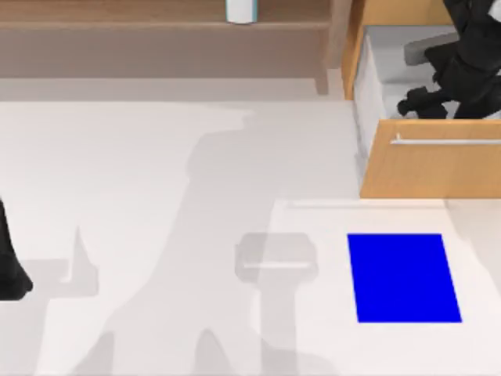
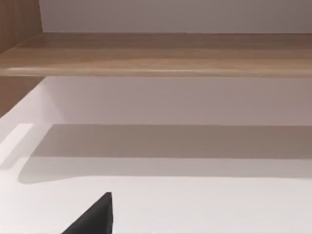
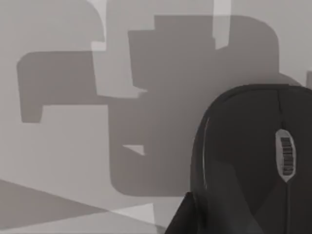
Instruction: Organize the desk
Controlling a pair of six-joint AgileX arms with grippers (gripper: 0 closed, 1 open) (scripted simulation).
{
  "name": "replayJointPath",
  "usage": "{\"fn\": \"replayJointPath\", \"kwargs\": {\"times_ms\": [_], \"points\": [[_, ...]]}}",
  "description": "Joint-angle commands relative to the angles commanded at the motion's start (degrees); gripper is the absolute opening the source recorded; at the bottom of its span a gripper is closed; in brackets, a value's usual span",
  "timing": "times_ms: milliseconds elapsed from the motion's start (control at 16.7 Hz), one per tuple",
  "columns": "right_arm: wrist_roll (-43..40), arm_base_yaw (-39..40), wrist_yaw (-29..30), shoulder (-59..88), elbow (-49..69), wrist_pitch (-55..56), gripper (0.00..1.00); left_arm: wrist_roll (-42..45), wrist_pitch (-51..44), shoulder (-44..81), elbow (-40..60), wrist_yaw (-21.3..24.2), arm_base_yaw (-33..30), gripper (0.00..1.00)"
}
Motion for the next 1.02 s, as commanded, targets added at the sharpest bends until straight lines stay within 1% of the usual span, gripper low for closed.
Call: {"fn": "replayJointPath", "kwargs": {"times_ms": [120,180,720,1020], "points": [[0.0,0.0,0.0,0.0,0.0,0.0,0.02,0.0,0.0,0.0,0.0,0.0,0.0,1.0],[0.0,0.0,0.0,0.0,0.0,0.0,0.0,0.0,0.0,0.0,0.0,0.0,0.0,1.0],[0.08,-0.14,-0.01,-0.09,0.02,-0.02,0.0,0.0,0.0,0.0,0.0,0.0,0.0,1.0],[0.64,0.25,-0.8,-5.97,-0.5,-0.66,0.0,0.0,0.0,0.0,0.0,0.0,0.0,1.0]]}}
